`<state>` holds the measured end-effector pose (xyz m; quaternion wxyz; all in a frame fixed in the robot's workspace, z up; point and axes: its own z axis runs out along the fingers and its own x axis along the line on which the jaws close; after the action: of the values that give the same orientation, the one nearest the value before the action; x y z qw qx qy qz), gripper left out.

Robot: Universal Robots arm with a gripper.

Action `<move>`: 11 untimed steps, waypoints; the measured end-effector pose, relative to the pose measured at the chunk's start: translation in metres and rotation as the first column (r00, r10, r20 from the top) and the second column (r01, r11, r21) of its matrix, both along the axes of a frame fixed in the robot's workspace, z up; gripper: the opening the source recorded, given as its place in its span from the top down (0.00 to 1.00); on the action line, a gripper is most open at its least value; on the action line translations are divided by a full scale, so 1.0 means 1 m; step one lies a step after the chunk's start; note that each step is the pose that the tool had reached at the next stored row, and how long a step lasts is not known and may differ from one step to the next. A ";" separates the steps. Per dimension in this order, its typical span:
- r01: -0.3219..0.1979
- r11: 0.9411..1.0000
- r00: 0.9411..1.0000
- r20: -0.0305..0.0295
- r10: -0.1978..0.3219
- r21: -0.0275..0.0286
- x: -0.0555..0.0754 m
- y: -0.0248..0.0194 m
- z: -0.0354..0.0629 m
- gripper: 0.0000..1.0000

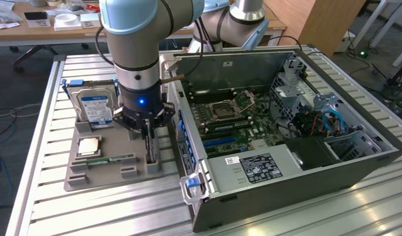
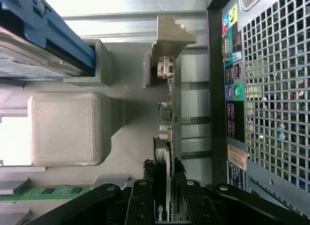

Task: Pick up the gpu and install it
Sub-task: 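Pick up the gpu and move the gpu toward the slot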

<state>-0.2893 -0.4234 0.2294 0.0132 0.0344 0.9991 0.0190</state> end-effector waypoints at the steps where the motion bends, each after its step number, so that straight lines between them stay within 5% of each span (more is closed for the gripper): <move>1: -0.013 1.000 1.000 0.000 0.013 0.000 0.000 0.0000 0.0000 0.74; 11: -0.033 0.999 0.999 0.000 0.033 0.001 0.000 0.0001 0.0007 0.74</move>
<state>-0.2892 -0.4233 0.2301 0.0131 0.0180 0.9996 0.0195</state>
